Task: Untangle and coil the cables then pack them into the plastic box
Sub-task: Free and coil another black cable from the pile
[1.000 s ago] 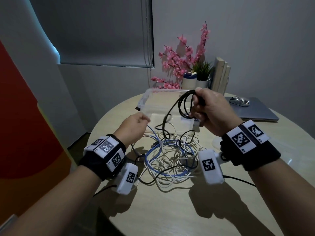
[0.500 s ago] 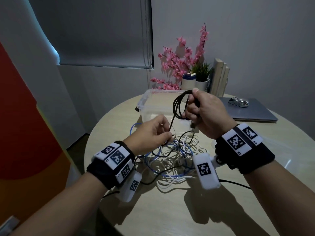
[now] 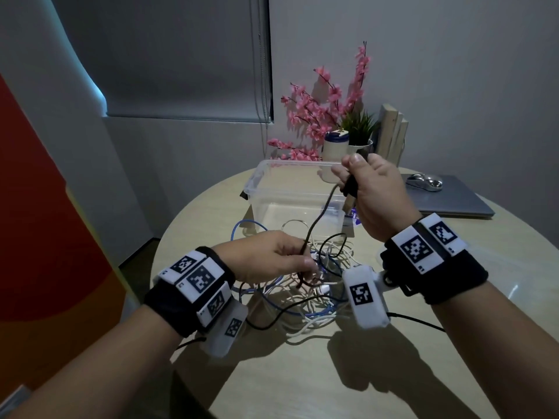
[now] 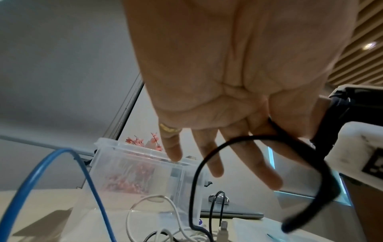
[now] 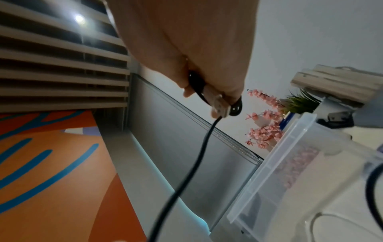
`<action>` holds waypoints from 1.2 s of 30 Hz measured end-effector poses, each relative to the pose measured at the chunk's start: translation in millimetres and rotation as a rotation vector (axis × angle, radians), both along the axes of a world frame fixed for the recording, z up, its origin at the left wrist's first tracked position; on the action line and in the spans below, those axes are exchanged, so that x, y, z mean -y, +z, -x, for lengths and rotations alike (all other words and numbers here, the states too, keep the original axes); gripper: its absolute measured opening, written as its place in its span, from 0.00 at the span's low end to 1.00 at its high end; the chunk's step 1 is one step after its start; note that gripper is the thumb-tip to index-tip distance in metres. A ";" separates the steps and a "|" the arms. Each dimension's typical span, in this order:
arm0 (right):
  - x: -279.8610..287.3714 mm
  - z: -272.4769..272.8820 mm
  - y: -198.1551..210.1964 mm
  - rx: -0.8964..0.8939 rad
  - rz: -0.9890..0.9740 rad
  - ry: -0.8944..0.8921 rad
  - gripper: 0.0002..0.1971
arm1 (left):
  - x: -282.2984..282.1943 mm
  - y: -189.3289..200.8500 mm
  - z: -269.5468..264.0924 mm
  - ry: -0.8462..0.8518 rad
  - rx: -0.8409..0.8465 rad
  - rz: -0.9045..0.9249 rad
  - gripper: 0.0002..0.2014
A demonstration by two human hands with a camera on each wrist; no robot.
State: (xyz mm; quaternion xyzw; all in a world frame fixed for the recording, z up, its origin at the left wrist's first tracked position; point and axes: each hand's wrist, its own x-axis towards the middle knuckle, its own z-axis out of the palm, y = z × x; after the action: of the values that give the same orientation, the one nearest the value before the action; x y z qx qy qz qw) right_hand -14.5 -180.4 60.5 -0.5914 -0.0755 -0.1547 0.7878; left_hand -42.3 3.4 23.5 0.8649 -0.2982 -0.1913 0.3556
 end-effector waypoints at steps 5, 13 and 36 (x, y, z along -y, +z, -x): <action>3.8 3.3 0.0 -0.053 -0.031 -0.044 0.10 | -2.9 -6.2 -1.1 -0.042 -0.037 -0.116 0.14; 7.5 5.1 -15.7 -0.005 0.967 -0.015 0.07 | -2.6 25.8 -7.6 0.205 0.365 0.236 0.12; 11.5 18.5 -6.0 -0.122 0.302 0.330 0.23 | -41.3 20.0 -47.2 0.958 0.403 0.347 0.06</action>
State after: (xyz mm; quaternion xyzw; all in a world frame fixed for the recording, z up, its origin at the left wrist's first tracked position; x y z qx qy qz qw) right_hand -33.0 -191.9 54.5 -0.6904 -0.1459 0.0253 0.7081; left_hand 4.9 44.7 43.5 0.8521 0.0396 0.2137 0.4760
